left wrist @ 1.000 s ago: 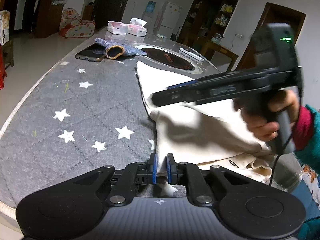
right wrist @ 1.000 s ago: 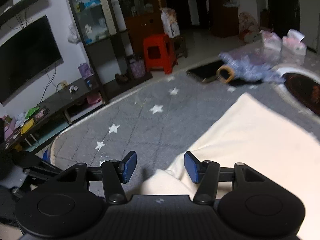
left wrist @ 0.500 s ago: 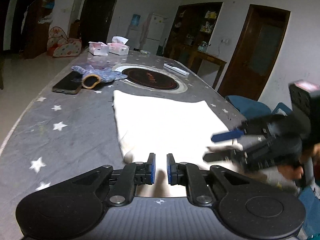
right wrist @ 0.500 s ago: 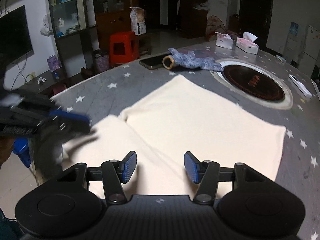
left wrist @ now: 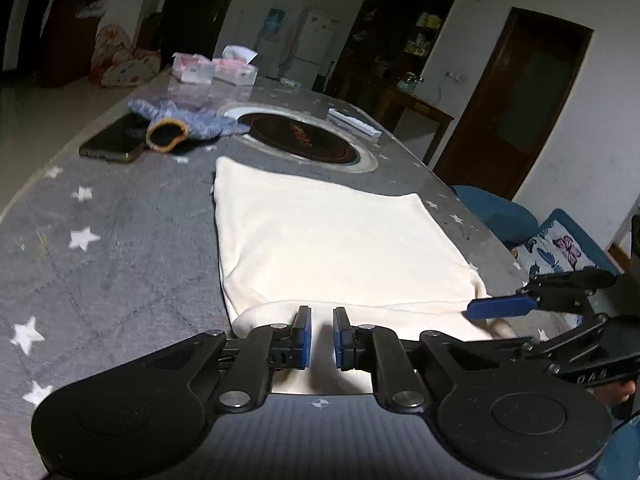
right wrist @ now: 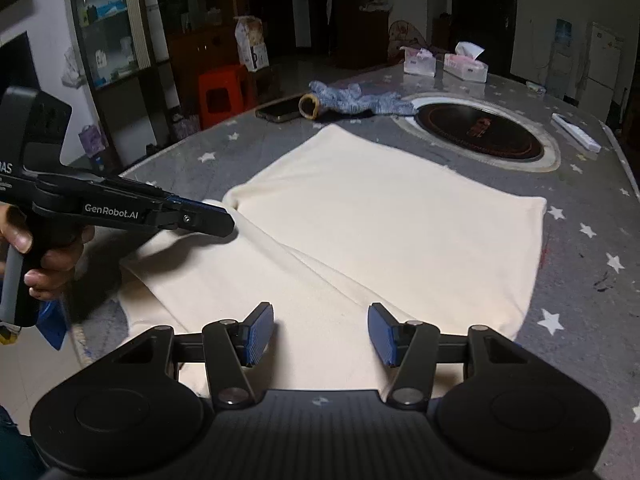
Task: Fold clothes
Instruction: 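Grasp the cream sweatshirt hem with the right gripper while the left gripper holds it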
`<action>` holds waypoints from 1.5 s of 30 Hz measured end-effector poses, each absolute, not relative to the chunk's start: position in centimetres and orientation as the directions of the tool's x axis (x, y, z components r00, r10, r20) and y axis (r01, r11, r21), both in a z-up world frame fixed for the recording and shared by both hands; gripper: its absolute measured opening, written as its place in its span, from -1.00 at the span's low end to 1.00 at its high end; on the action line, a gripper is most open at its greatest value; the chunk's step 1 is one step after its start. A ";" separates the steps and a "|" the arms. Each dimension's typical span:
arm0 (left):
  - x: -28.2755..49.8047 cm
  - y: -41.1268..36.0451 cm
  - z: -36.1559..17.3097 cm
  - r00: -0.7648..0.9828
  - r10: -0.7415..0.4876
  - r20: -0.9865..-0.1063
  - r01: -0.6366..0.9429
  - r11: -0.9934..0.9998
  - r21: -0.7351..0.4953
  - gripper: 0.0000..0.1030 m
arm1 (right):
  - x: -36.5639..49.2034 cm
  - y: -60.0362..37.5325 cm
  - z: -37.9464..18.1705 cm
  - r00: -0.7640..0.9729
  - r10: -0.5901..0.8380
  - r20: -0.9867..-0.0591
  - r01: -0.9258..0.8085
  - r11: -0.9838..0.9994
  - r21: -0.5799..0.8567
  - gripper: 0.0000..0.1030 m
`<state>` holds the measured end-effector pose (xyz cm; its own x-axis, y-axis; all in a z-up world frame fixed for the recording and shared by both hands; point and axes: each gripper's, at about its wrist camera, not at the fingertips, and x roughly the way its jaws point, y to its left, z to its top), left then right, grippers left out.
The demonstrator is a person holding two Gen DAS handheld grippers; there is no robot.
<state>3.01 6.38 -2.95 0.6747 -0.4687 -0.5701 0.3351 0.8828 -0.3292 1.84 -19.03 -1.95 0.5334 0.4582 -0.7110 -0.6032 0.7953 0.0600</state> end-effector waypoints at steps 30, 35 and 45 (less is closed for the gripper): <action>-9.1 0.1 -3.7 0.661 -0.458 -0.594 0.684 0.694 0.225 -0.22 | -3.3 -22.7 -1.8 0.565 0.393 -0.725 -0.602 0.798 -0.037 0.04; -9.3 -0.9 -4.2 0.678 -0.468 -0.566 0.697 0.654 0.294 -0.26 | -4.6 -22.9 -1.2 0.570 0.378 -0.730 -0.623 0.778 -0.083 0.04; -7.9 -0.2 -2.9 0.678 -0.506 -0.534 0.684 0.700 0.206 -0.82 | -8.0 -21.9 -1.1 0.575 0.377 -0.726 -0.698 0.689 -0.194 0.05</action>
